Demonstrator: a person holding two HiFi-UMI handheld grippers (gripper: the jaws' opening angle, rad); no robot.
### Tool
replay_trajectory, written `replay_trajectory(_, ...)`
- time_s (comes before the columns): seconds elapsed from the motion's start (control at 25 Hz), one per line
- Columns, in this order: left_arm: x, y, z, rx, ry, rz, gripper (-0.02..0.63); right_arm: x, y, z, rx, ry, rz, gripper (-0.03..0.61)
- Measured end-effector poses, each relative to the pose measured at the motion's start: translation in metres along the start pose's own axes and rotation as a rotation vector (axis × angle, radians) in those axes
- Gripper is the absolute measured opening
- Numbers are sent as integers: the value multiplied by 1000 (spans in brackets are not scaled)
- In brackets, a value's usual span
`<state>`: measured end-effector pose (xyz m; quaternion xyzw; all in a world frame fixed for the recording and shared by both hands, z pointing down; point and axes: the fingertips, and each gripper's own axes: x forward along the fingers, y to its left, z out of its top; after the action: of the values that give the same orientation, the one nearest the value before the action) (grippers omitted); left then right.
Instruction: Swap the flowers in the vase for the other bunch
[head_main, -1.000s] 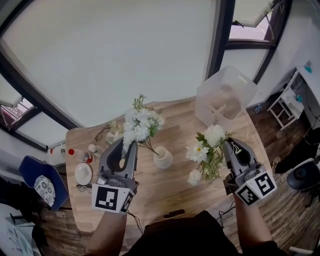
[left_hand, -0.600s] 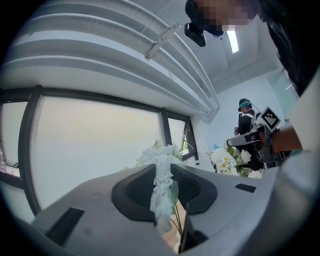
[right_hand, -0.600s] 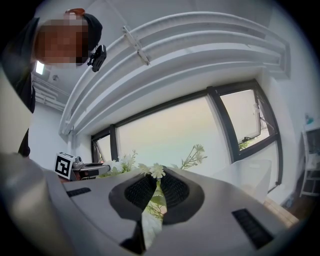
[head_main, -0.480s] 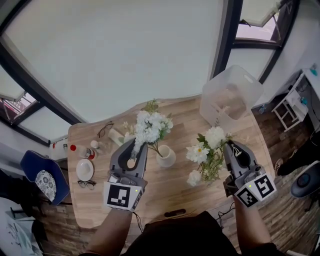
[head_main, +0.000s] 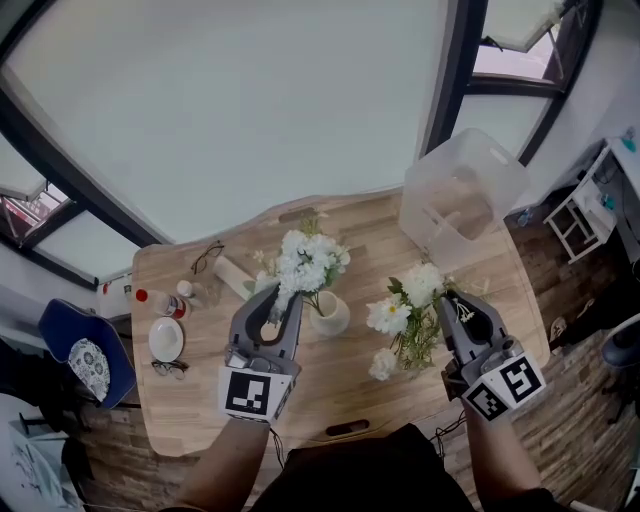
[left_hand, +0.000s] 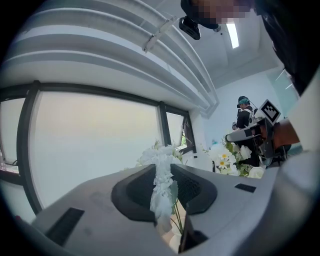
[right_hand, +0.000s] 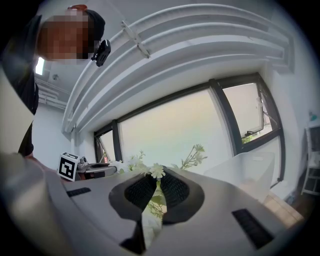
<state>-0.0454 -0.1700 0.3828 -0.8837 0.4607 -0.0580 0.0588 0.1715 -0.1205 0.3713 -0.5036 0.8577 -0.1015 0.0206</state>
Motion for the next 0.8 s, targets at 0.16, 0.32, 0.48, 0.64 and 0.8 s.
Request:
replay_trajectory(0.16, 2, -8, -2, -26, 9, -3, 86, -2, -4, -5, 8, 7, -7, 43)
replay_trajectory(0.32, 4, -11, -8, -33, 15, -1, 86, -2, -4, -13, 18, 22, 0, 43)
replay_trajectory(0.48, 9, -21, -18, -21, 21, -17, 86, -3, -6, -25, 33, 43, 7, 44)
replay_trajectory(0.64, 12, -25, -30, -17, 37, -25, 86, -1, -7, -34, 46, 59, 7, 43)
replay_trajectory(0.8, 18, -28, -36, -16, 34, -26, 86, 1, -11, -43, 58, 74, 13, 43)
